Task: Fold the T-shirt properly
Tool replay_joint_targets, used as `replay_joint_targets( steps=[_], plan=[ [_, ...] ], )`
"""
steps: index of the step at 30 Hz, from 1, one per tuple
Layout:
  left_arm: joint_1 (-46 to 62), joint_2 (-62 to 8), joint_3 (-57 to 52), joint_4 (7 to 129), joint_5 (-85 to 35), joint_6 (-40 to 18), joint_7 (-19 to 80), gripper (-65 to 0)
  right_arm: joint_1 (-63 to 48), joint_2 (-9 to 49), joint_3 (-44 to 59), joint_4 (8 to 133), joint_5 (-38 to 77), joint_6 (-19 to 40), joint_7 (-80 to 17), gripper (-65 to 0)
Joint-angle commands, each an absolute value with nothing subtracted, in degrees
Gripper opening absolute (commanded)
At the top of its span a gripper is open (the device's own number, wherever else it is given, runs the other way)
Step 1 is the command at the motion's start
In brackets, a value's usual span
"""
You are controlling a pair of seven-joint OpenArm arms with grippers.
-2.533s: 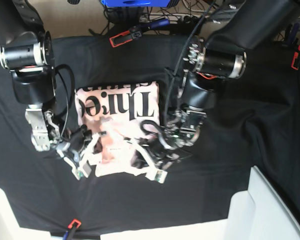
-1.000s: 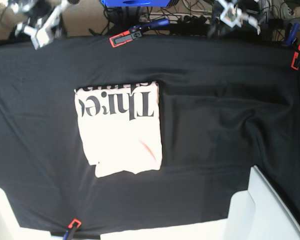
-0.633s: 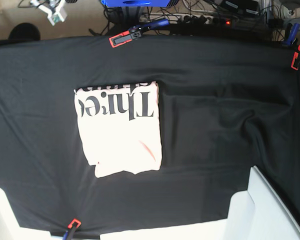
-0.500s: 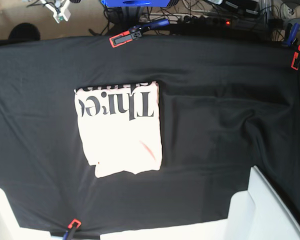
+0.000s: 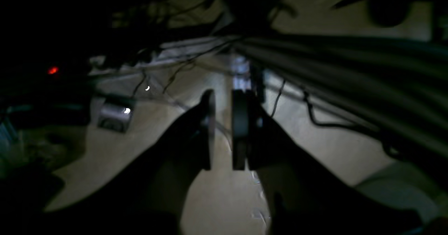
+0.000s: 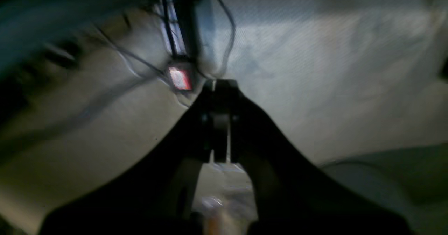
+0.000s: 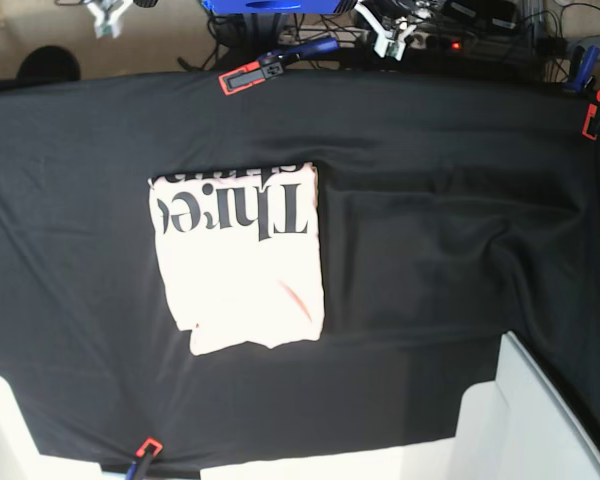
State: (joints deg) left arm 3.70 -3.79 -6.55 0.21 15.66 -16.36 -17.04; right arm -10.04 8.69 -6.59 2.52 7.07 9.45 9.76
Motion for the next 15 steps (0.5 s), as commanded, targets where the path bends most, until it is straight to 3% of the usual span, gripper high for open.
replay_joint_targets(
  steps=[1, 4, 15],
  plan=[
    [4.2, -3.6, -6.6, 0.5, 15.6, -16.3, -17.1, -57.8, -10.6, 9.2, -8.4, 2.3, 7.0, 8.7, 10.8, -64.9],
    [4.3, -4.3, -6.7, 1.4, 15.6, -16.3, -17.1, -57.8, -10.9, 8.9, -10.5, 2.2, 7.3, 8.0, 10.6, -64.9],
    [3.8, -4.5, -6.4, 1.7, 15.8, -16.3, -17.6, -57.8, -12.4, 7.5, -2.7, 2.3, 7.3, 8.0, 10.6, -64.9]
  ],
)
